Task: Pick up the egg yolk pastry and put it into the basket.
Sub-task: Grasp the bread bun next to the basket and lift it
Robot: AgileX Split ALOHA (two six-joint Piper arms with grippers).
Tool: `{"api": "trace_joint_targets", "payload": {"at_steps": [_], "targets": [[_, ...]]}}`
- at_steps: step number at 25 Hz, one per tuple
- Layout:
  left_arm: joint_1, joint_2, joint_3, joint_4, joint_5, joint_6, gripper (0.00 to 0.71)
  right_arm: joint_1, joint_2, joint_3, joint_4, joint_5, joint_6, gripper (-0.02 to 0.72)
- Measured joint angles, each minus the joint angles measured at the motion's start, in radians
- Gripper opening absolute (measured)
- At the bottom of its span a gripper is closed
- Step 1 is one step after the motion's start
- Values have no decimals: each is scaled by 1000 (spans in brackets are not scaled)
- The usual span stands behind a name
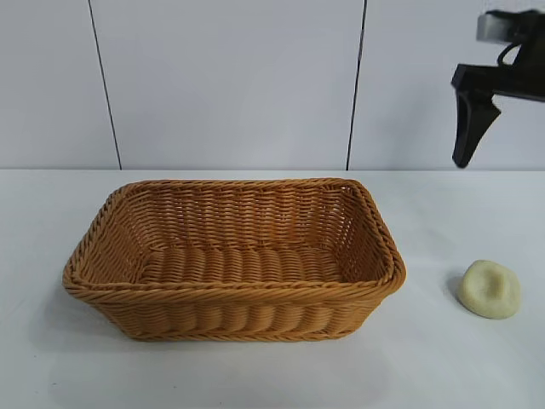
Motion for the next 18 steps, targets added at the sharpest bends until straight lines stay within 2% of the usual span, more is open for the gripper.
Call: {"api": "trace_joint_targets", "payload": {"at_steps": [13,17,18], "targets": [[0,0,0,0,0,0,647,0,126,-1,0,-39,0,687],[0,0,0,0,0,0,647,0,134,-1,0,-41,0,373],[0,0,0,0,0,0,647,0,134,-1,0,-37,0,272]]}}
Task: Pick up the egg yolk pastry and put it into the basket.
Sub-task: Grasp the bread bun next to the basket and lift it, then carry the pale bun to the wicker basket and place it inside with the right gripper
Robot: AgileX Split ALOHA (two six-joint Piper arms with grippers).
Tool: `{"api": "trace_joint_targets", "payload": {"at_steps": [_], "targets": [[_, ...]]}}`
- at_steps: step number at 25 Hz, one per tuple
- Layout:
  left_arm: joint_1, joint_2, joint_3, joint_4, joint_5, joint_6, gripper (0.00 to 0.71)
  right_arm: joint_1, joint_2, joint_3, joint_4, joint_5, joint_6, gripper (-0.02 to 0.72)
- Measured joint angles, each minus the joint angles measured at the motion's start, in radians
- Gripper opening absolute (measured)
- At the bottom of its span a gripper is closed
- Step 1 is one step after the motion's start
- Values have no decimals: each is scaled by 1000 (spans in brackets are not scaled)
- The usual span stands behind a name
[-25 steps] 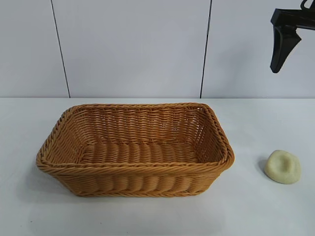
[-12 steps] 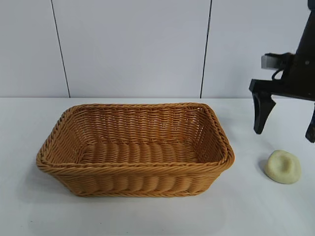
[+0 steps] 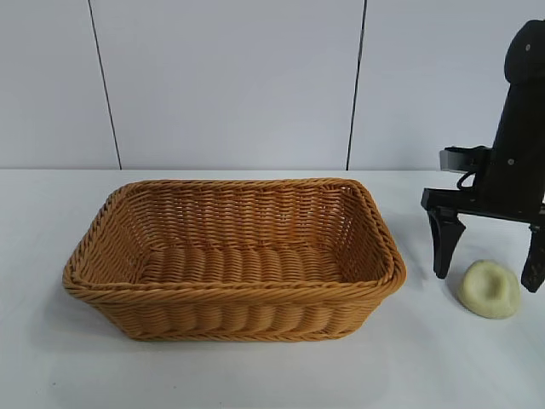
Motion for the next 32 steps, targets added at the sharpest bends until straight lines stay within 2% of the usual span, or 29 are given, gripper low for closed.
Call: {"api": "trace_joint_targets", "payload": {"at_steps": [2,5,10,15,18,21,27,32], "targets": [[0,0,0,0,0,0,647,0,0,-5,1,20,0,158],[0,0,0,0,0,0,647,0,-19,-21,1,42,-6,102],[0,0,0,0,0,0,647,0,-128,-94,0,53,-11,88],[0,0,0,0,0,0,647,0,-223,-221,0,120,-11,88],[0,0,0,0,0,0,647,16,-243,-278,-12,126,-11,86],[0,0,0,0,0,0,647,77,-251,-310,-19,126,0,86],[0,0,0,0,0,0,647,273,-251,-318,-19,121,44,86],[0,0,0,0,0,0,647,427,-226,-318,-16,53,91,86]]}}
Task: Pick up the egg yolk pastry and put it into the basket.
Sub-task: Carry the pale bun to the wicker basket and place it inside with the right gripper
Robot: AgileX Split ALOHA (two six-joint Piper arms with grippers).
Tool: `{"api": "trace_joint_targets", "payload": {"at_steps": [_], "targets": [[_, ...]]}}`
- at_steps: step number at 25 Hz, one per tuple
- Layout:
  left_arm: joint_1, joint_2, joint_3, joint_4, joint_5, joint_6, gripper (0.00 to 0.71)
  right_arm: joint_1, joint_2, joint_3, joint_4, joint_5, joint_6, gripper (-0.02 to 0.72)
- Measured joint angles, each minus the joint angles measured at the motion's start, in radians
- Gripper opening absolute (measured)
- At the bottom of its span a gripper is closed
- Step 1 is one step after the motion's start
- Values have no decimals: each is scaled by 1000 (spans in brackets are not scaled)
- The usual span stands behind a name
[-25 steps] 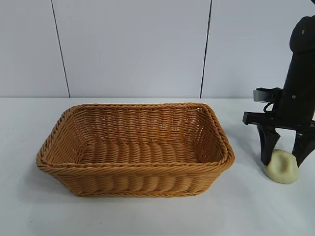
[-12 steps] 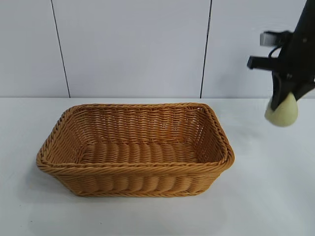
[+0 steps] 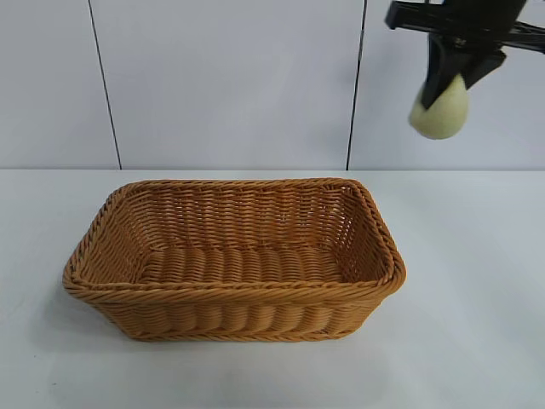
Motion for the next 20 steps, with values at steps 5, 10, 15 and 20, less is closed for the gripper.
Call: {"api": "trace_joint_targets", "payload": {"at_steps": [5,10,15,20], "targets": [[0,0,0,0,0,0,647,120,81,0,2,-107,23,86],[0,0,0,0,0,0,647,174,199,0,6,-206,30,86],[0,0,0,0,0,0,647,178,269,0,13,-215,37,160],[0,0,0,0,0,0,647,178,253,-8,16,-199,39,562]]}}
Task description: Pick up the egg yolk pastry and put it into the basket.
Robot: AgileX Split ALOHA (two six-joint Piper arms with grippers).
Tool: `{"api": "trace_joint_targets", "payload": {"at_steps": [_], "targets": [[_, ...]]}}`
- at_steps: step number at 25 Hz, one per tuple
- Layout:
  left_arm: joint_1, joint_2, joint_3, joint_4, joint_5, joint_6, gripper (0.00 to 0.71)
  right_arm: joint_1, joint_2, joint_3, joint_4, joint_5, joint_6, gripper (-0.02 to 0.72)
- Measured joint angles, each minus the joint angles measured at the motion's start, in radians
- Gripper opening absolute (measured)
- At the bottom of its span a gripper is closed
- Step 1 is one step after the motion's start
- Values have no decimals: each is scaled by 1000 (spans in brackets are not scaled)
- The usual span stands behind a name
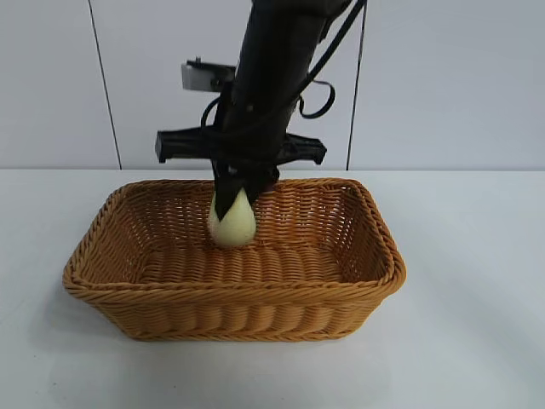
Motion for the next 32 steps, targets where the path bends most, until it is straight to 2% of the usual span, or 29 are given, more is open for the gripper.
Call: {"api": "trace_joint_targets", "payload": {"at_steps": [2,4,12,17,23,30,32], "targets": [[0,0,0,0,0,0,647,0,-24,-1,-2,9,0,648],[0,0,0,0,0,0,647,0,-57,-5,-9,21,0,676],[0,0,0,0,0,0,647,-41,-126,-115,-155,215,39,689],[0,0,0,0,0,0,647,-157,-126,-122,-185,258,36,693],[0,0,0,0,-1,0,647,-357,-126,-122,-205,273,19,695],[0,0,0,0,-1,0,647,-544,-126,-122,-205,273,0,695],[0,0,0,0,-1,0,647,-564,-126,-122,-197,273,-7,695]]}}
